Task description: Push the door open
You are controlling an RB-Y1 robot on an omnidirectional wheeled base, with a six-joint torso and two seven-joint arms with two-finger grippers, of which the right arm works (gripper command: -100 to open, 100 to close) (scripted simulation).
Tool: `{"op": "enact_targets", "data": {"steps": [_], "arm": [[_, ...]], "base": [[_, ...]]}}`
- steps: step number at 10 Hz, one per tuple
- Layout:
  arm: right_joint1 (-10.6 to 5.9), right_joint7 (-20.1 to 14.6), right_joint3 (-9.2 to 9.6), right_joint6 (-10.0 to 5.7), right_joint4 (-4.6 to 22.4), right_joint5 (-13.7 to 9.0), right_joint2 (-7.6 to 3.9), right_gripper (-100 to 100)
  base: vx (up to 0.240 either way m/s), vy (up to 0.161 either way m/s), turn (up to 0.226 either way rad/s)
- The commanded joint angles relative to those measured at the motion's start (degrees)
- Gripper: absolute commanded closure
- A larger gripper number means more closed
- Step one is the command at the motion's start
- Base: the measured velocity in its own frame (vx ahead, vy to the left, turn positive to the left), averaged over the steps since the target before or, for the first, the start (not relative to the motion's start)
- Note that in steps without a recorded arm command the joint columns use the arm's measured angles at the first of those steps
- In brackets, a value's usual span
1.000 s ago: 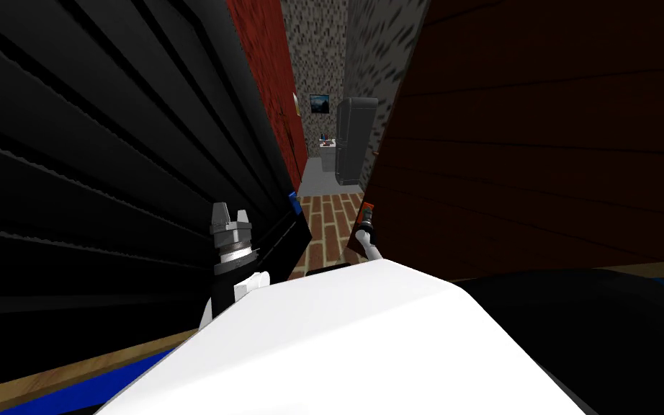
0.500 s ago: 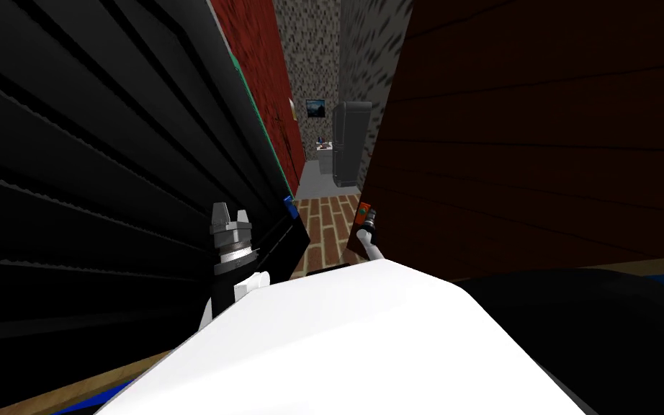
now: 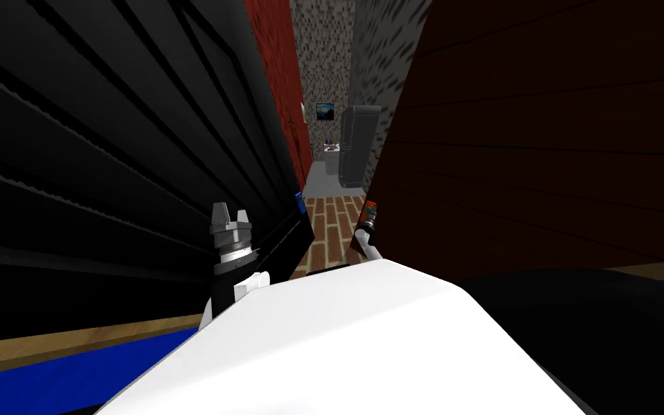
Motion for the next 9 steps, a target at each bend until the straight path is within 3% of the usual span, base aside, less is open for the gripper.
{"op": "enact_targets", "data": {"steps": [1, 3, 4, 7, 9], "arm": [[-0.23, 1.6, 1.05, -2.86, 0.2, -2.3, 0.51, -100], [-0.52, 3.3, 2.30, -6.25, 0.5, -5.0, 1.42, -100], [-0.52, 3.3, 2.30, -6.62, 0.5, -5.0, 1.42, -100], [-0.90, 5.5, 3.88, -11.01, 0.9, -8.4, 3.21, -100], [-1.06, 6.4, 4.56, -12.90, 1.1, -9.8, 4.29, -100]], "base": [[-0.080, 0.051, 0.165], [-0.083, 0.058, 0.147], [-0.045, 0.046, 0.051], [-0.056, 0.043, 0.113], [-0.052, 0.052, 0.090]]}}
